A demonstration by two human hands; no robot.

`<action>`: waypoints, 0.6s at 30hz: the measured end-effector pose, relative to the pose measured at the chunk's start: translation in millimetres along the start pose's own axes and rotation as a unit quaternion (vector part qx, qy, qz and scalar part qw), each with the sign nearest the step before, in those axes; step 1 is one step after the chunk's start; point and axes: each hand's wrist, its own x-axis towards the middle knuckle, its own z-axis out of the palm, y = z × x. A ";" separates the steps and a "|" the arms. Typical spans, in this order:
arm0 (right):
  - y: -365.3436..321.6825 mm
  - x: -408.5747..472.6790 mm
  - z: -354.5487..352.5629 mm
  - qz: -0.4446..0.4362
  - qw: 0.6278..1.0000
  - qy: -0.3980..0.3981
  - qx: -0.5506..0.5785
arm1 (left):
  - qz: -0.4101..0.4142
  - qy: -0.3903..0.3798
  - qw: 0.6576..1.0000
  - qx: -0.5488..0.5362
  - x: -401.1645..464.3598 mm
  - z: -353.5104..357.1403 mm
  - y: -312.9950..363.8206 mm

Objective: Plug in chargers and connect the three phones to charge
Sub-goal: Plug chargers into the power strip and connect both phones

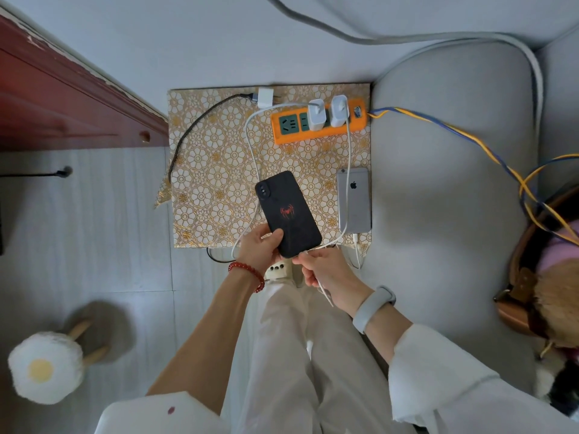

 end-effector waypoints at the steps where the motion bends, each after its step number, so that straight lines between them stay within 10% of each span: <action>1: -2.6 1.0 -4.7 -0.009 1.000 0.004 -0.028 | -0.004 -0.004 1.000 -0.014 1.8 1.2 -1.5; 5: -9.9 13.8 -36.4 -0.058 0.946 0.052 -0.314 | 0.001 0.023 1.000 0.018 15.0 3.9 -4.1; 9: -17.8 27.7 -59.5 -0.113 0.938 0.217 -0.245 | 0.015 0.057 0.993 0.098 31.2 6.3 -5.9; 13: -25.7 38.6 -61.6 -0.154 0.950 0.116 -0.245 | 0.031 0.050 0.983 0.176 44.9 20.1 -5.5; 18: -18.0 36.5 -74.3 -0.203 0.925 0.172 -0.273 | 0.023 0.054 0.980 0.192 57.2 45.2 -6.2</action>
